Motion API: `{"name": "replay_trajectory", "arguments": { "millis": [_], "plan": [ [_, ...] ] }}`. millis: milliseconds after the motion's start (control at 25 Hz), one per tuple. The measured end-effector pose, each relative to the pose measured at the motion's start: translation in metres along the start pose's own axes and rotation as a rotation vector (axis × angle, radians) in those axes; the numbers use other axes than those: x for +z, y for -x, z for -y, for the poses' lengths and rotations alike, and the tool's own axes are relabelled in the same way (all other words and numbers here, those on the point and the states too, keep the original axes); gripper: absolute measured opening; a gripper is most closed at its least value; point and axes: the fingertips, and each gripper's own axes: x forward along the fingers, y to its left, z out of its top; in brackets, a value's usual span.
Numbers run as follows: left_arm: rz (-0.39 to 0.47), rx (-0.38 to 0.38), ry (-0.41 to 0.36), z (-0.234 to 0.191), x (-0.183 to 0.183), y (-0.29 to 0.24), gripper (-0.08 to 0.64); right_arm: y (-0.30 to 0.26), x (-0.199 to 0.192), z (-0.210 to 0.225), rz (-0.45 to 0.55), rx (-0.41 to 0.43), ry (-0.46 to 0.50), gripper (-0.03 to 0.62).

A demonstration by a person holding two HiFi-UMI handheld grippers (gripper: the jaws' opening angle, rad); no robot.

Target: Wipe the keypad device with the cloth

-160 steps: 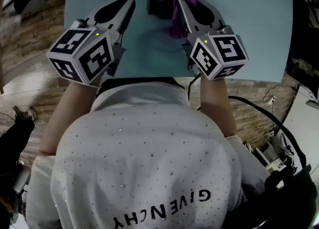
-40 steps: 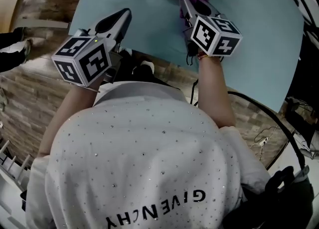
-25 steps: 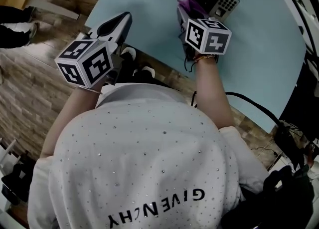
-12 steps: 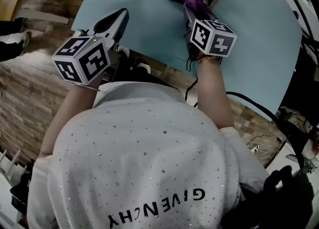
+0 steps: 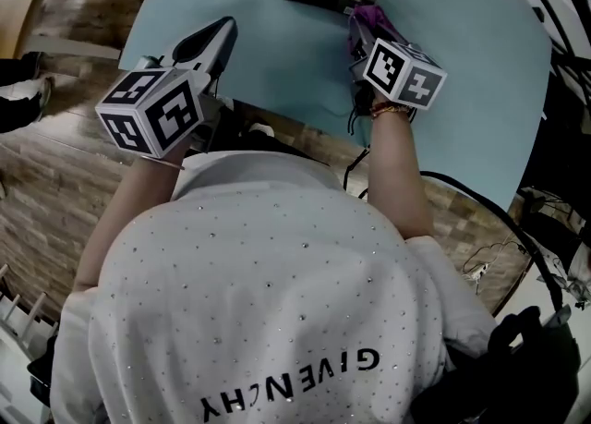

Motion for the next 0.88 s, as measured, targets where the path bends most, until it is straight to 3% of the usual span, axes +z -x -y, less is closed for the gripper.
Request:
{"name": "replay_trajectory", "arguments": {
  "millis": [240, 360, 480, 640, 720, 880],
  "plan": [
    [0.018, -0.002, -0.009, 0.003, 0.006, 0.004, 0.001, 0.010, 0.008, 0.011, 0.054, 0.020, -0.103, 0.041],
    [0.032, 0.010, 0.020, -0.001, 0.007, 0.006, 0.000, 0.014, 0.018, 0.006, 0.077, 0.099, -0.176, 0.040],
    [0.075, 0.000, 0.018, 0.006, 0.026, 0.012, 0.000, 0.033, 0.062, -0.015, 0.178, 0.222, -0.207, 0.039],
    [0.146, -0.017, -0.050, 0.021, 0.063, 0.022, 0.000, 0.057, 0.132, -0.035, 0.316, 0.318, -0.177, 0.040],
    [0.169, -0.011, -0.061, 0.022, 0.075, 0.025, 0.000, 0.060, 0.158, -0.033, 0.393, 0.309, -0.190, 0.040],
    [0.186, -0.002, -0.073, 0.009, 0.085, 0.032, 0.000, 0.033, 0.161, -0.006, 0.410, 0.152, -0.246, 0.040]
  ]
}}
